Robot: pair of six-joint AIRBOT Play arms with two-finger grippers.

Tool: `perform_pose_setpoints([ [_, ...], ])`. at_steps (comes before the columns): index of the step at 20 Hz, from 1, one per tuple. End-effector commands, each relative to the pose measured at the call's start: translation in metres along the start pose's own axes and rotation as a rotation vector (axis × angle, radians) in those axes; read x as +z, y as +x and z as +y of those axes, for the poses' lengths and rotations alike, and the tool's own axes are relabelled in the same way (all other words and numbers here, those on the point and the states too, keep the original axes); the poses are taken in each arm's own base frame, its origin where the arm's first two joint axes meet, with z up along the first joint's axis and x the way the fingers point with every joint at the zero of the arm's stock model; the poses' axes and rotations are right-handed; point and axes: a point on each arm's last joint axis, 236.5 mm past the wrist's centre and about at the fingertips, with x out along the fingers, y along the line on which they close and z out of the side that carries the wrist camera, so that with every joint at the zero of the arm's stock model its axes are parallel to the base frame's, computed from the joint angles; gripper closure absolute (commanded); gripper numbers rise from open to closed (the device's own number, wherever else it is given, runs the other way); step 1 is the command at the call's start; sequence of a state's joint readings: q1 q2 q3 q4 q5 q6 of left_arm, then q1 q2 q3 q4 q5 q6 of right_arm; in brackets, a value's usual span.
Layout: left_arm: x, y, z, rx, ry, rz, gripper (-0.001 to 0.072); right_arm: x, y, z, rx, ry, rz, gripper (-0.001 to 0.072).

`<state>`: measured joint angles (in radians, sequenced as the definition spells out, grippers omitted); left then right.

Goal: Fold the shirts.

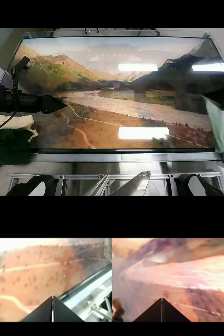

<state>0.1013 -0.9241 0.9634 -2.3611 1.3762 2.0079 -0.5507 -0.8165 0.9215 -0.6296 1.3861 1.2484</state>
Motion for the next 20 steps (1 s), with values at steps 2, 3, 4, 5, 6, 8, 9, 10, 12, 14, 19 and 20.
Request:
perform_pose_setpoints([
  [2, -0.024, 0.019, -0.022, -0.009, 0.068, -0.05, 0.0689, -0.072, 0.039, 0.084, 0.147, -0.358, 0.04, 0.0691],
  [3, -0.035, 0.026, -0.024, -0.015, 0.069, -0.046, 0.0689, -0.088, 0.051, 0.077, 0.126, -0.396, 0.045, 0.0691],
  [4, -0.045, 0.032, -0.027, -0.023, 0.066, -0.037, 0.0689, -0.1, 0.062, 0.071, 0.112, -0.405, 0.054, 0.0692],
  [5, -0.054, 0.035, -0.031, -0.037, 0.064, -0.025, 0.0689, -0.109, 0.07, 0.068, 0.115, -0.398, 0.071, 0.0692],
  [6, -0.062, 0.036, -0.035, -0.045, 0.055, -0.012, 0.0689, -0.117, 0.075, 0.067, 0.12, -0.397, 0.094, 0.0691],
  [8, -0.068, 0.034, -0.042, -0.053, 0.076, -0.011, 0.0689, -0.121, 0.078, 0.073, 0.147, -0.376, 0.112, 0.0691],
  [9, -0.068, 0.032, -0.045, -0.055, 0.088, -0.019, 0.0689, -0.123, 0.077, 0.077, 0.166, -0.361, 0.117, 0.0691],
  [10, -0.067, 0.03, -0.047, -0.055, 0.098, -0.03, 0.0689, -0.125, 0.076, 0.081, 0.182, -0.343, 0.125, 0.0691],
  [12, -0.066, 0.024, -0.051, -0.052, 0.115, -0.055, 0.069, -0.127, 0.076, 0.082, 0.189, -0.34, 0.135, 0.0691],
  [14, -0.065, 0.018, -0.056, -0.052, 0.135, -0.079, 0.069, -0.127, 0.076, 0.082, 0.189, -0.34, 0.135, 0.0691],
  [19, -0.063, 0.006, -0.066, -0.051, 0.151, -0.129, 0.0692, -0.127, 0.076, 0.082, 0.189, -0.34, 0.135, 0.0691],
  [20, -0.065, 0.006, -0.066, -0.052, 0.141, -0.123, 0.0691, -0.127, 0.076, 0.082, 0.189, -0.34, 0.135, 0.0691],
])
